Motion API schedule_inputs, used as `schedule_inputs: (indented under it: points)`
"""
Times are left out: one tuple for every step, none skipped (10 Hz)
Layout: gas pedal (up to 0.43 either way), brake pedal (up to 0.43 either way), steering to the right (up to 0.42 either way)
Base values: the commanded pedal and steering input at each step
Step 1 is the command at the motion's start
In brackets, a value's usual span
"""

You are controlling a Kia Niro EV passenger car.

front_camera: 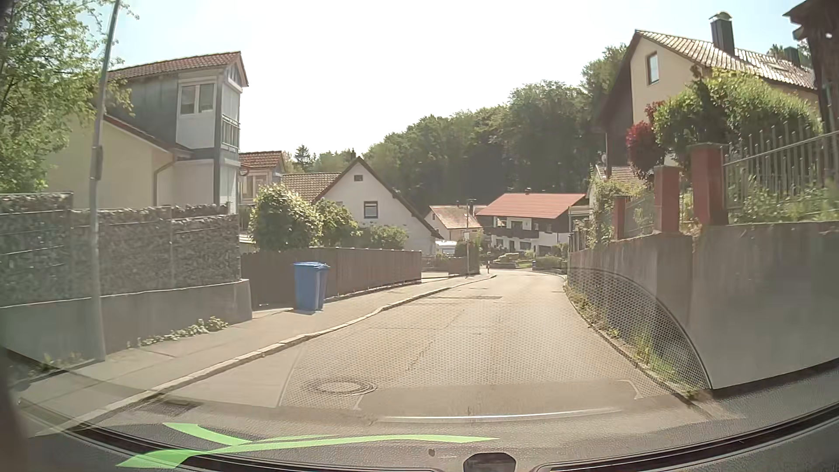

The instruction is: Follow the waypoints while adhering to traffic rules and regulations

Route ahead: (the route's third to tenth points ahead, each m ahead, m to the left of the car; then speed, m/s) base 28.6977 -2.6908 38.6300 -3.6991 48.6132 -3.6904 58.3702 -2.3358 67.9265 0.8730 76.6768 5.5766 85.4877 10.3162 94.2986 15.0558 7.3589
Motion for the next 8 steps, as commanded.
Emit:
schedule_inputs:
  points:
    - [0.000,0.122,0.063]
    - [0.000,0.122,0.063]
    - [0.000,0.122,0.063]
    - [0.000,0.122,0.063]
    - [0.000,0.122,0.063]
    - [0.000,0.122,0.061]
    - [0.000,0.122,0.057]
    - [0.000,0.122,0.055]
